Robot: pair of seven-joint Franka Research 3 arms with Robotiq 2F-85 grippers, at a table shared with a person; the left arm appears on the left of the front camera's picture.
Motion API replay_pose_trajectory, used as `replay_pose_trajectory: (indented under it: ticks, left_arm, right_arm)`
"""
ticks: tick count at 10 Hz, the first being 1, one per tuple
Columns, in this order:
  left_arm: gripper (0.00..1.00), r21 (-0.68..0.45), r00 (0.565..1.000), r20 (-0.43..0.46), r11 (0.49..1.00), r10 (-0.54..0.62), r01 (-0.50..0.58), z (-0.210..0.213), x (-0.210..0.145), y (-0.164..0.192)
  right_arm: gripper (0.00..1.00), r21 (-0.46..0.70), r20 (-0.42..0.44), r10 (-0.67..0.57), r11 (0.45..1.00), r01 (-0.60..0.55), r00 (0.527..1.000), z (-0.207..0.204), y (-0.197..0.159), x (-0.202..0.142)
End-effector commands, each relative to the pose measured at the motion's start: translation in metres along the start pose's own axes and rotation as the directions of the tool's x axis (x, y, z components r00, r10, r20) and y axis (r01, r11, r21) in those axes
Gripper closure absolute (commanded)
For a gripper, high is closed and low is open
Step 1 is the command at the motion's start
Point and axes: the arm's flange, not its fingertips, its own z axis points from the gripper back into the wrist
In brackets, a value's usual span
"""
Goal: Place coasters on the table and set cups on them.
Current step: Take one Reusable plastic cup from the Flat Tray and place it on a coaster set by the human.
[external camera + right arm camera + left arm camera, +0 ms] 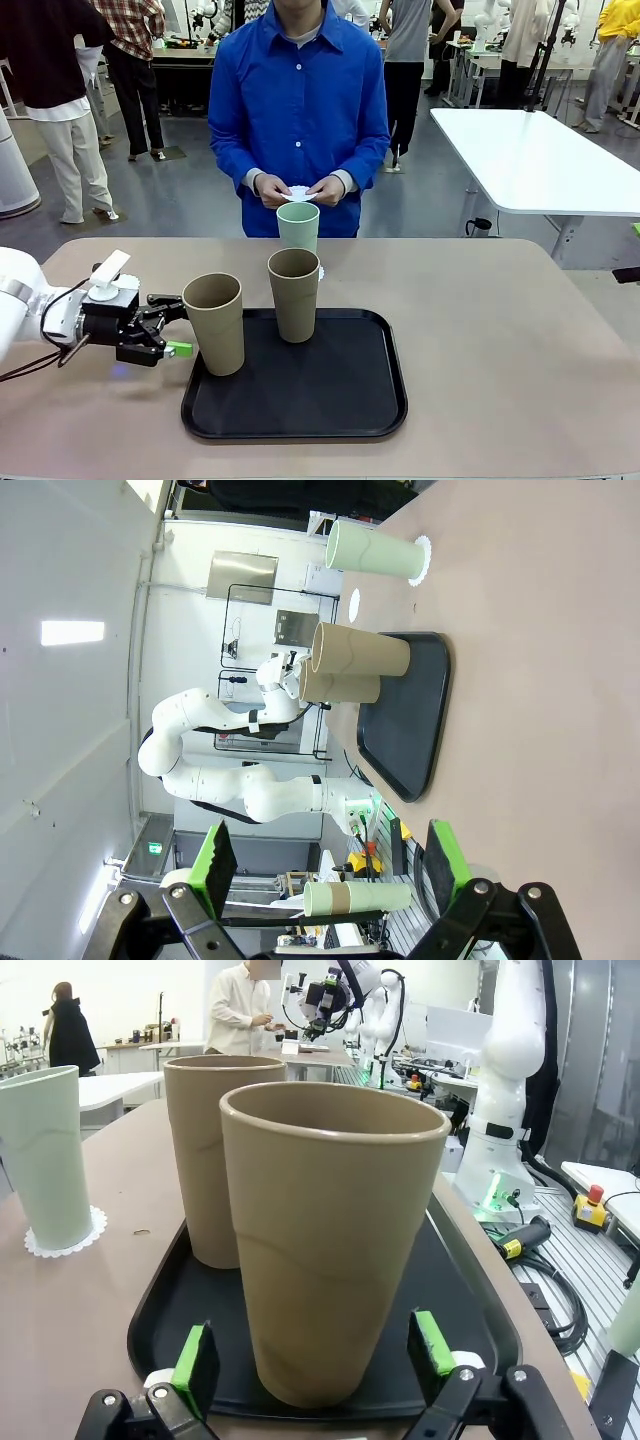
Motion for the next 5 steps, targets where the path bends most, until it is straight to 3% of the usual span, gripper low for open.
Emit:
replay_pose_trajectory:
  ticks: [1, 5]
  left_arm:
    - [0.00, 0.012, 0.999, -0.004, 0.999, -0.039, 0.039, -0.010, -0.003, 0.005]
    - [0.00, -0.013, 0.999, -0.004, 0.999, -0.037, 0.037, -0.022, -0.004, 0.011]
  right_arm:
    - [0.00, 0.009, -0.001, 0.003, 1.000, -0.003, 1.000, -0.001, 0.000, 0.000]
    - [0.00, 0.009, -0.001, 0.003, 1.000, -0.003, 1.000, -0.001, 0.000, 0.000]
